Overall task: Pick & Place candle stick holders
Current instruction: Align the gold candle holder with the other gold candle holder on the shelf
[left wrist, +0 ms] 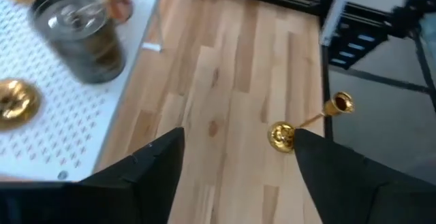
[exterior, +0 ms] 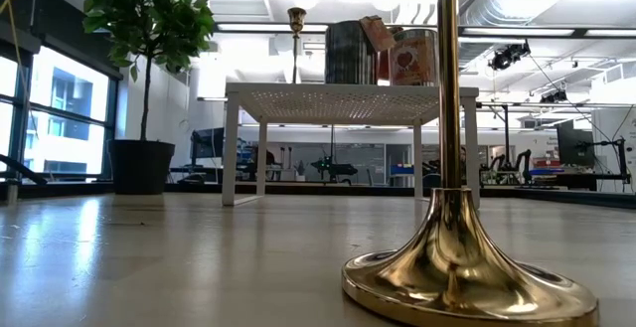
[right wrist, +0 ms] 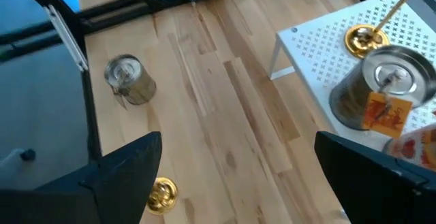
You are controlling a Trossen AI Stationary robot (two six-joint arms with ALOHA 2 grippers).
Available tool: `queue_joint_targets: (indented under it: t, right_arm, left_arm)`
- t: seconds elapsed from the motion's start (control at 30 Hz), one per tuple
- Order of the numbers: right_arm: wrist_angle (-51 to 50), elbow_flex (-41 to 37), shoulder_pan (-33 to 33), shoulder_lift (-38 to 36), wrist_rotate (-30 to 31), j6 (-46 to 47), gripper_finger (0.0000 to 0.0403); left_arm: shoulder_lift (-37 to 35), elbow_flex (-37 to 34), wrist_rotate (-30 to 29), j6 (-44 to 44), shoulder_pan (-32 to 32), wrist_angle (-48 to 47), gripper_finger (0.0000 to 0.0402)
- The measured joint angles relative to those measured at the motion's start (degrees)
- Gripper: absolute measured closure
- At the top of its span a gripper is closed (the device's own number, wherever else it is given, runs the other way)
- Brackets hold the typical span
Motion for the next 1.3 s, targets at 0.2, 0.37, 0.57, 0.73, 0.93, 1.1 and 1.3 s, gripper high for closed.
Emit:
queue_joint_targets:
  t: [0.2, 0.37, 0.57, 0.73, 0.93, 1.1, 1.3]
  right_arm:
    - [2.44, 0.02, 0.86, 0.0, 0.29, 0.64, 0.0023]
    - [3.64, 0.02, 2.79, 0.0, 2.76, 1.98, 0.0023]
    - [4.83, 0.02, 5.76, 0.0, 6.25, 4.03, 0.0023]
    - [4.8, 0.02, 8.29, 0.0, 8.44, 6.36, 0.0023]
    - [4.79, 0.02, 11.14, 0.0, 9.51, 7.21, 0.0023]
    - [4.68, 0.04, 12.72, 0.0, 8.33, 4.52, 0.0023]
    - [3.39, 0.07, 13.63, -0.02, 2.23, 1.93, 0.0023]
  left_arm:
    - [0.0, 0.0, -0.19, 2.8, -2.43, 2.22, 0.0063]
    - [0.52, 0.0, -3.29, 1.02, -2.94, 1.84, 0.0024]
    - [2.49, 0.07, -3.08, -0.39, -3.94, 1.77, 0.0003]
    - [5.45, -0.04, -3.35, -0.44, -4.74, 1.57, 0.0002]
    - [8.77, -0.04, 1.68, -5.28, -4.65, 2.11, 0.0002]
    - [10.57, -0.04, 5.74, -13.72, -4.64, 3.67, 0.0002]
    - [11.32, 0.02, 5.47, -17.18, -4.62, 9.49, 0.0002]
